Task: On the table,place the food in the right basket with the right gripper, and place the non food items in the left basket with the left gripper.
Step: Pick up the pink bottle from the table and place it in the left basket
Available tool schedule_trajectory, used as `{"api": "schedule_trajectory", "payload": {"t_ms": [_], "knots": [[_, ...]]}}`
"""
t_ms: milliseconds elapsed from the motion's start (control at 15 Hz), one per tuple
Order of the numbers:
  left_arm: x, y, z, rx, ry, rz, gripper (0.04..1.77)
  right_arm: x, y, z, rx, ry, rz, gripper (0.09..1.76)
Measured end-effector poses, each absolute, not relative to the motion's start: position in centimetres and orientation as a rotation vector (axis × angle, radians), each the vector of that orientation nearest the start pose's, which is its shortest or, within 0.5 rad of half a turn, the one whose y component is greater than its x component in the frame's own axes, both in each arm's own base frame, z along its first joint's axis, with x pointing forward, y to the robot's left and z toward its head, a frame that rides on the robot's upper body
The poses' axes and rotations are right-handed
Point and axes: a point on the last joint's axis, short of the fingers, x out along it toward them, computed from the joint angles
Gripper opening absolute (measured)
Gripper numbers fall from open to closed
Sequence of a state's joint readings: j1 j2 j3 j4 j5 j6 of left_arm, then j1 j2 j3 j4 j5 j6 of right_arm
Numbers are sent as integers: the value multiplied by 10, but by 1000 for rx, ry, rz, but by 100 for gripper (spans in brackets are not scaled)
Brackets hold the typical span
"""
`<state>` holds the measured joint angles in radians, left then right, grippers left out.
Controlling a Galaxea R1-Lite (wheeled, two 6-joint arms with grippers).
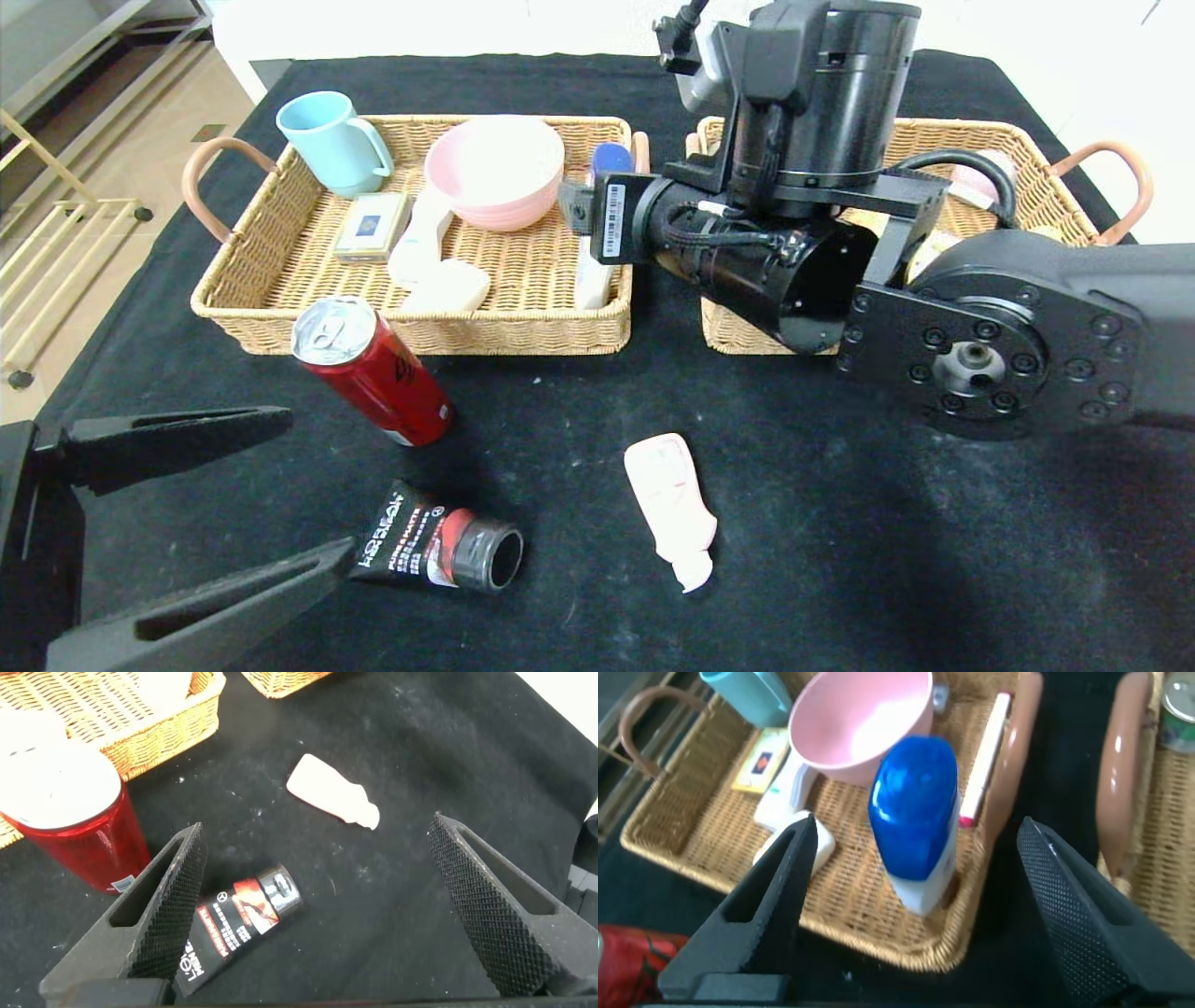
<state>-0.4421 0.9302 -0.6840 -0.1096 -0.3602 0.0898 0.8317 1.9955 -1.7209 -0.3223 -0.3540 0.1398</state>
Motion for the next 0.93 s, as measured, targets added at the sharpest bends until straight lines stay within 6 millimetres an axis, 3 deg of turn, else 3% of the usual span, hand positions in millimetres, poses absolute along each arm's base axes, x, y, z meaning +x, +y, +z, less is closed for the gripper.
{"api": "schedule_trajectory", "payload": {"t_ms": [400,667,933], "knots": [[95,-54,257,94,107,-808,172,257,273,302,134,38,486,165],[95,-54,257,102,102,-807,172,242,257,287,81,99,528,167],[95,-54,257,103,103,-807,172,229,235,270,10,145,684,169]]}}
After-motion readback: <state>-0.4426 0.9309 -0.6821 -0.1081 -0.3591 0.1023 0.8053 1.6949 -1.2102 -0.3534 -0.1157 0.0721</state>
